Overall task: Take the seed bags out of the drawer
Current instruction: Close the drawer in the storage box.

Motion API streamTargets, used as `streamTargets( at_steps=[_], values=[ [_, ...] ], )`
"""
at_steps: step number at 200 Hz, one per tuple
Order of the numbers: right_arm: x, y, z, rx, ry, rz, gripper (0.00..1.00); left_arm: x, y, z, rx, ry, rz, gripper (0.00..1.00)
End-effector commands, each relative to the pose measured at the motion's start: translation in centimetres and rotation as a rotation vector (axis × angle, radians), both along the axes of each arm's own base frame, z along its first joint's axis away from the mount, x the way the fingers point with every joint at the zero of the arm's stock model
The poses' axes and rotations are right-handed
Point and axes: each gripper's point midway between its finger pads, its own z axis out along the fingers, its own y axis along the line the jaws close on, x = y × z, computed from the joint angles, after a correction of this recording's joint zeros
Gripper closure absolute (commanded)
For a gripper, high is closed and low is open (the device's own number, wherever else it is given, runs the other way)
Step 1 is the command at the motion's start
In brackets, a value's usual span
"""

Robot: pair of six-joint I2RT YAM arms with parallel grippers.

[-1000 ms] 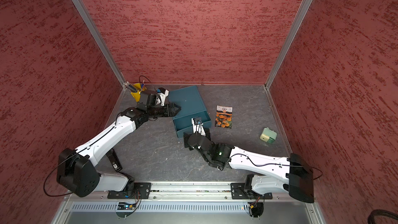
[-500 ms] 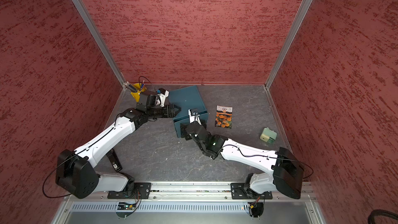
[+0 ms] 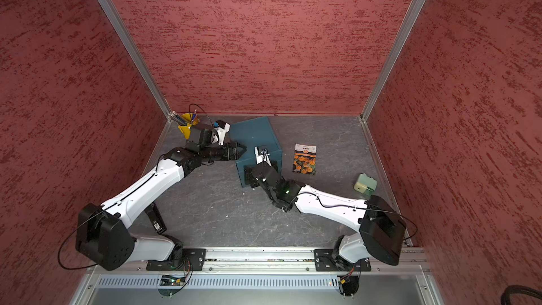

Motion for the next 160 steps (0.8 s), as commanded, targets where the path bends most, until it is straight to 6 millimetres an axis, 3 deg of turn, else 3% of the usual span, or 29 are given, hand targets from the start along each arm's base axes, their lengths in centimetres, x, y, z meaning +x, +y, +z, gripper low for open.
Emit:
streamTargets(
  at_steps=[1,36,105,160],
  values=[
    [0.9,-0.3,1.9,0.067,-0.016,-0.018,0.12,-1.7,0.8,-3.0,0.062,0.093,-0.02,0.14],
    [0.0,-1.8,1.9,0.092,0.034,-0.021,0.11,-1.5,0.8,-2.9,0.063,0.089,-0.018,0.14],
    [-4.5,-4.0,-2.8,0.225,0.285,-0.006,0.09,-1.4,0.9,-2.7,0.063,0.084,-0.01,0.13],
    [-3.9,-3.7,-5.2,0.4,0.349,-0.068,0.14,-1.5,1.0,-2.8,0.072,0.09,-0.013,0.13]
  ],
)
